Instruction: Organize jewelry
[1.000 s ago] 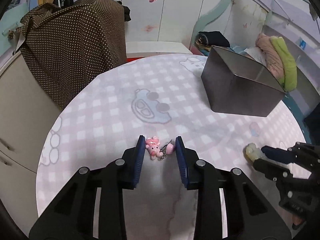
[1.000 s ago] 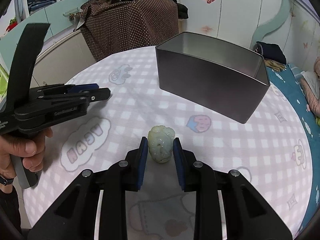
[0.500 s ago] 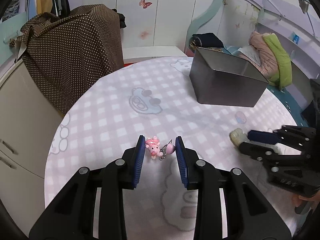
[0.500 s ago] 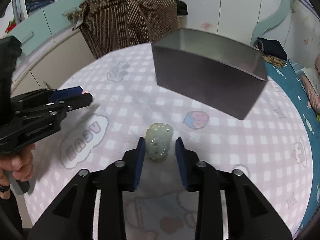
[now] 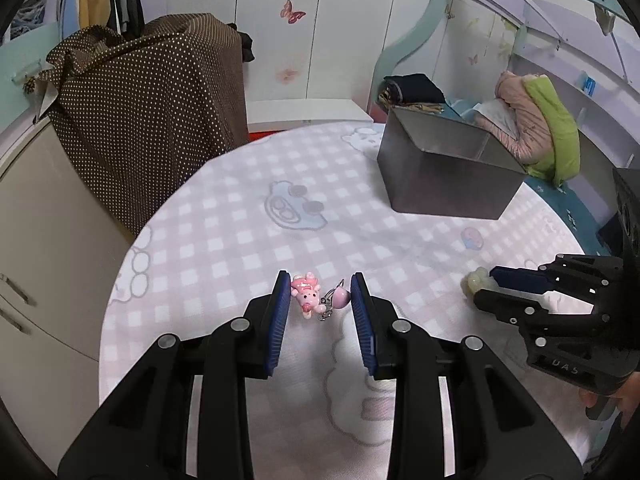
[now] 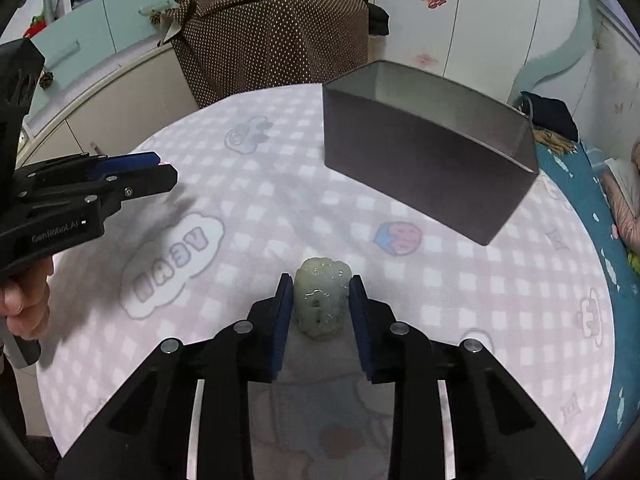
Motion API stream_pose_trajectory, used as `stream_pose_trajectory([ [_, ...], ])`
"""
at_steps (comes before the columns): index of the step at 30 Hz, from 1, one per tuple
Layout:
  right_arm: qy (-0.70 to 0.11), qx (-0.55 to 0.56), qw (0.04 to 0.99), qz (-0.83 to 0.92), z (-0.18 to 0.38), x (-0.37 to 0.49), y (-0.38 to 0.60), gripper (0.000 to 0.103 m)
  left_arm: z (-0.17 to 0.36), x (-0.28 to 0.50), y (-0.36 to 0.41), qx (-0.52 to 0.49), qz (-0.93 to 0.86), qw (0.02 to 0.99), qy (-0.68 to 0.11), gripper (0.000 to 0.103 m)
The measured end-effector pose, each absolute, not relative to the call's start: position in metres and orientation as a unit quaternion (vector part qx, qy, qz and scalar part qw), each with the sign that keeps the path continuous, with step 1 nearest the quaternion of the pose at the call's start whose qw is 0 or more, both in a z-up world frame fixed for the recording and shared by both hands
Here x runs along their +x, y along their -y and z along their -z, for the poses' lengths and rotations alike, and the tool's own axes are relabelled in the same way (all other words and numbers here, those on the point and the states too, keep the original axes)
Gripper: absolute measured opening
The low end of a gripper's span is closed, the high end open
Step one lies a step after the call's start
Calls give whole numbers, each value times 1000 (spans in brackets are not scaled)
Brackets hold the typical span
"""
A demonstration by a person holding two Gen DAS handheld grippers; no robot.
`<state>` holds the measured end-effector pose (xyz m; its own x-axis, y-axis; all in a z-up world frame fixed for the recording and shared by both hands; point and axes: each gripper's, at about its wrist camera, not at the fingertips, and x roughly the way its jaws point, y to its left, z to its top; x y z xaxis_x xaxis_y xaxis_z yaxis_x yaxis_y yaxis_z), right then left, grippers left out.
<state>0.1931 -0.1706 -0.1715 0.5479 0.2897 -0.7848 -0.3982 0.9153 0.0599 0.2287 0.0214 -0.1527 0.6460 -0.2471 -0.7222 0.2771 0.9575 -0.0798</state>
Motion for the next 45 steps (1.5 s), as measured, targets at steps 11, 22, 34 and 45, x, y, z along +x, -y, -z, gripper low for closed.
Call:
stream_pose_trajectory([
  [11,-367,-29,906,-209,96,194,192,26,111,225,-11,20,155,919,-361,31],
  [22,-347,9,918,-193,42,259,232,26,40,274,48,17,200,924,-325,31],
  [34,-396,89,893,-194,62,297,266,27,54,347,104,5,218,899,-381,31],
  [45,-369,177,895,-177,58,283,301,89,47,335,85,-6,167,918,-360,90],
])
